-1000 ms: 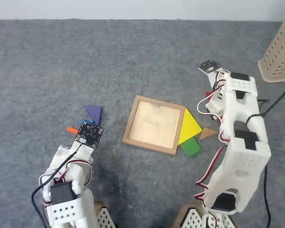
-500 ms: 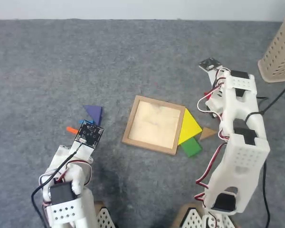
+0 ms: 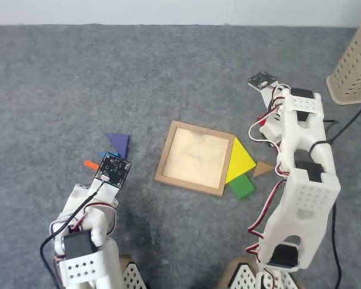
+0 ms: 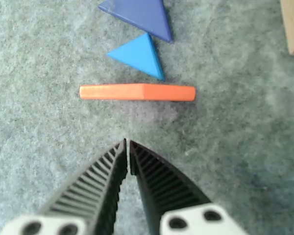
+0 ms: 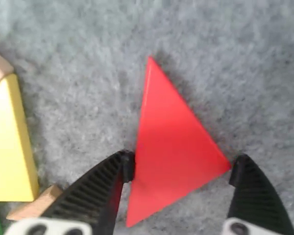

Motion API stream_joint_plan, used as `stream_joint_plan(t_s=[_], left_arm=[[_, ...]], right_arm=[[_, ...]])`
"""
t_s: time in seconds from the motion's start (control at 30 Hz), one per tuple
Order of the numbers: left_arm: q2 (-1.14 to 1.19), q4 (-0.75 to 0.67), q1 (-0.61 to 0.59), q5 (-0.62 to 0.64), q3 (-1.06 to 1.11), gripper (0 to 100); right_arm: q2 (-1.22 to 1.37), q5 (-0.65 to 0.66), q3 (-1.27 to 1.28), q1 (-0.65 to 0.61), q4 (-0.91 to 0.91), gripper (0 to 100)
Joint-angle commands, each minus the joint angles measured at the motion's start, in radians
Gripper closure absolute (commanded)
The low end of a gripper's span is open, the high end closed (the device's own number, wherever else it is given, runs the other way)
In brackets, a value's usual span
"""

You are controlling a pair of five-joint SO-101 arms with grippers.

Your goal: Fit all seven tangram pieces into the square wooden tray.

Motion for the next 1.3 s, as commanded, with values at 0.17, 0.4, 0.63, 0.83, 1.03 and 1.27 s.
stream_joint_plan(t_s=[0.17,0.4,0.63,0.83,1.03,1.27], left_arm=[[-0.023,0.008,0.000,-0.014,-0.013,99],[-0.023,0.008,0.000,-0.014,-0.013,99],[-0.023,0.008,0.000,-0.014,-0.013,99],[-0.023,0.008,0.000,-0.014,-0.013,99],[-0.023,0.008,0.000,-0.014,-0.013,99],[-0.023,0.008,0.000,-0.014,-0.013,99]], right_arm=[[-0.001,0.021,-0.104,0.002,-0.033,64.0],[0.035,0.021,-0.089,0.007,-0.018,64.1],[0.087,0.023,-0.094,0.005,-0.013,70.3],[0.087,0.015,-0.103,0.004,-0.007,87.9],[0.073,-0.074,-0.130,0.031,-0.005,89.2],[-0.064,-0.252,-0.183,0.067,0.177,74.5]])
